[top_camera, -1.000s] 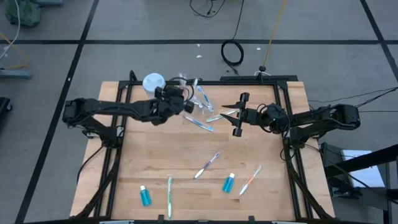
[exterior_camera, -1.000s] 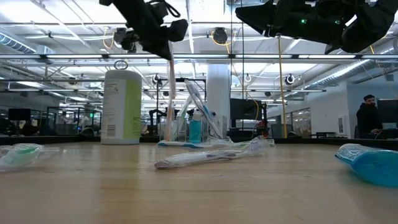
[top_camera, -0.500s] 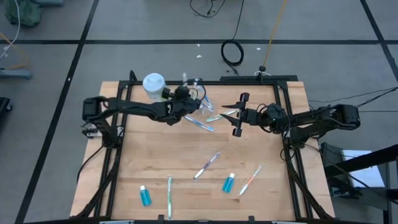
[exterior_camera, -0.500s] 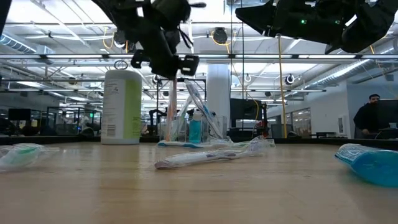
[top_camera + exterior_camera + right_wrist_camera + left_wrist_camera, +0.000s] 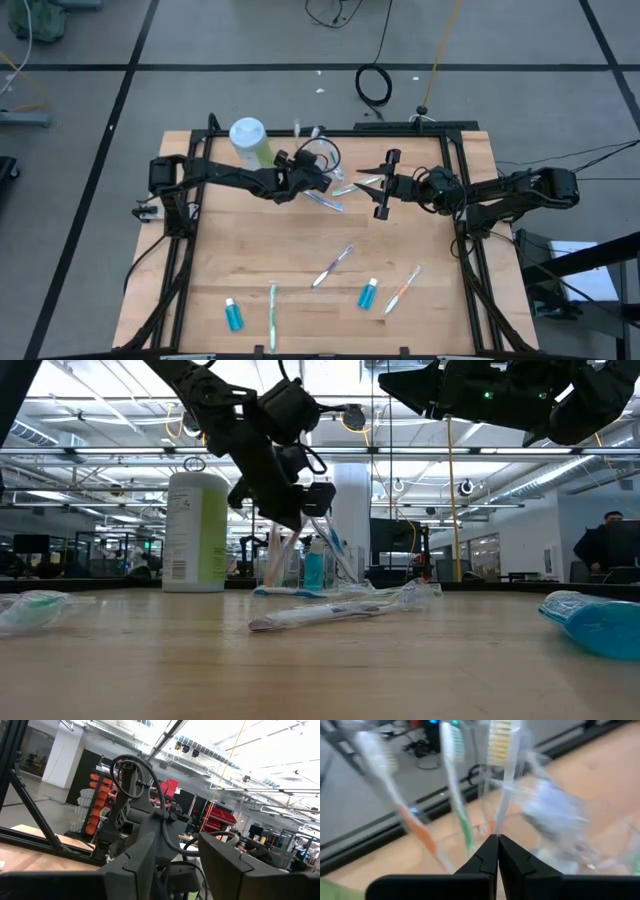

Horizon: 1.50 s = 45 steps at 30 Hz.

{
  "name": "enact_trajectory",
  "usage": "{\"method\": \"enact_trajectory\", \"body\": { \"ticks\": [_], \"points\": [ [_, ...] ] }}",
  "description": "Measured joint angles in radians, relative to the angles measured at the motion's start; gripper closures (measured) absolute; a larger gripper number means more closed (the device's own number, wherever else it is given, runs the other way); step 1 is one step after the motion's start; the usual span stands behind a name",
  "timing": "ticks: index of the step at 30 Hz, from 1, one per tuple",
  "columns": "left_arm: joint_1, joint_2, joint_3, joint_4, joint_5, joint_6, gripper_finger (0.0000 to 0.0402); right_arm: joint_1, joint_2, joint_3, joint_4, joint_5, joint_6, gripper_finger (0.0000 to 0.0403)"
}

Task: Pick & Place toothbrushing station
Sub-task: Put the left orange toothbrush into the transparent organizer, then put the left blue mouthwash into the transparent organizer

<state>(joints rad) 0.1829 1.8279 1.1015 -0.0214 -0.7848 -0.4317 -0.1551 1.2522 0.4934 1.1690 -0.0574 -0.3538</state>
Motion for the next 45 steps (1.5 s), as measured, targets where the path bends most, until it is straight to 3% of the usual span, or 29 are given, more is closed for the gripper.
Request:
{"method": "enact_trajectory", "body": {
  "ticks": [4,10,16,21,29,35,45],
  "points": [
    [0.003,-0.004,0.000,-0.004,0.006,0.079,0.0397,0.000,0.000,0.000,0.000,0.000,0.001,0.0261],
    [0.002,-0.005,0.000,-0.025,-0.037,0.098,0.0354,0.000,0.000,0.000,0.000,0.000,0.001,0.0261],
    [-0.009,-0.021,0.000,-0.083,-0.151,0.158,0.0311,0.000,0.000,0.000,-0.004,0.000,0.001,0.0261],
    [-0.034,-0.127,0.000,-0.225,-0.258,0.083,0.0305,0.000,0.000,0.000,-0.031,0.002,0.001,0.0261],
    [-0.082,-0.362,0.001,-0.466,-0.190,0.000,0.0305,0.000,0.000,0.000,-0.087,0.003,0.002,0.0261],
    [-0.114,-0.492,0.002,-0.589,-0.098,-0.035,0.0305,0.000,0.000,0.000,-0.254,0.003,0.002,0.0261],
    [-0.133,-0.551,0.002,-0.638,-0.094,-0.047,0.0305,-0.022,0.073,0.025,-0.394,0.007,0.118,0.0261]
  ]
}}
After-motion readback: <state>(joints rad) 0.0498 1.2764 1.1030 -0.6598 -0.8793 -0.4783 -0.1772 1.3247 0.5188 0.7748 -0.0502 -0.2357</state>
